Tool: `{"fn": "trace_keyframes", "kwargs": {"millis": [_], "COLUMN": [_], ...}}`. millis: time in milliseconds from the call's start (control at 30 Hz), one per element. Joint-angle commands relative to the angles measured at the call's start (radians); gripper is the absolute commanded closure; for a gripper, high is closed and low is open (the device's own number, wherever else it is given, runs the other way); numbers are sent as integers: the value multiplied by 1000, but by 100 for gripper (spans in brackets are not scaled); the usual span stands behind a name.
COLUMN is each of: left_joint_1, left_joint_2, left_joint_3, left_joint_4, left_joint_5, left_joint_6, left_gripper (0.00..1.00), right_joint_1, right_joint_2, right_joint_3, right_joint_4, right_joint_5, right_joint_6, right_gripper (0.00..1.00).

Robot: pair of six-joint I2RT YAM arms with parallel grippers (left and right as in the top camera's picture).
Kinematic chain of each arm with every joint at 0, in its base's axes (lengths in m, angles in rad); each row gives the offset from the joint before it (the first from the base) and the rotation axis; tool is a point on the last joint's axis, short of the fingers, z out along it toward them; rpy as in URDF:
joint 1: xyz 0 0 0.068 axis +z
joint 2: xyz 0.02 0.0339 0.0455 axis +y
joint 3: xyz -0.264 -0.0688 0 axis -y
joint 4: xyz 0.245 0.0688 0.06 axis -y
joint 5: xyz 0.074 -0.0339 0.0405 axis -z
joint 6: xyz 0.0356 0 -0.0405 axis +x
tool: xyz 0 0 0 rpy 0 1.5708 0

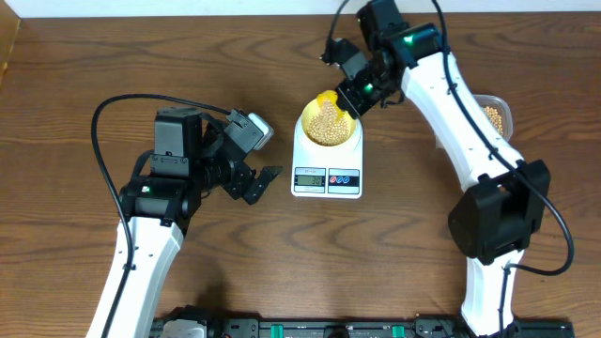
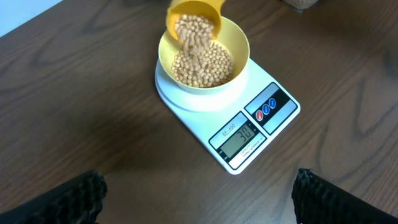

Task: Scoop item into bowl and weigh 50g on scale
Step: 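Tip the scoop with the right gripper to pour soybeans into bowl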

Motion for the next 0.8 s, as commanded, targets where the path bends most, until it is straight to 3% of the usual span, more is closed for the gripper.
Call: {"fn": "trace_keyframes", "kwargs": {"millis": [0,767], "left_joint_1": [3,3], "left_joint_2": [7,7], "left_joint_3": [-4,-4], "left_joint_4": [0,0], "left_joint_5": [5,5], "left_joint_6": [10,10], "left_gripper": [2,3], "right_joint_1": [5,27], "right_joint_2": [-16,-19], "right_joint_3": [32,57], "right_joint_4": [-2,-11], "right_joint_5": [62,73], "right_joint_6": [-61,-161], "right_gripper": [99,99]}}
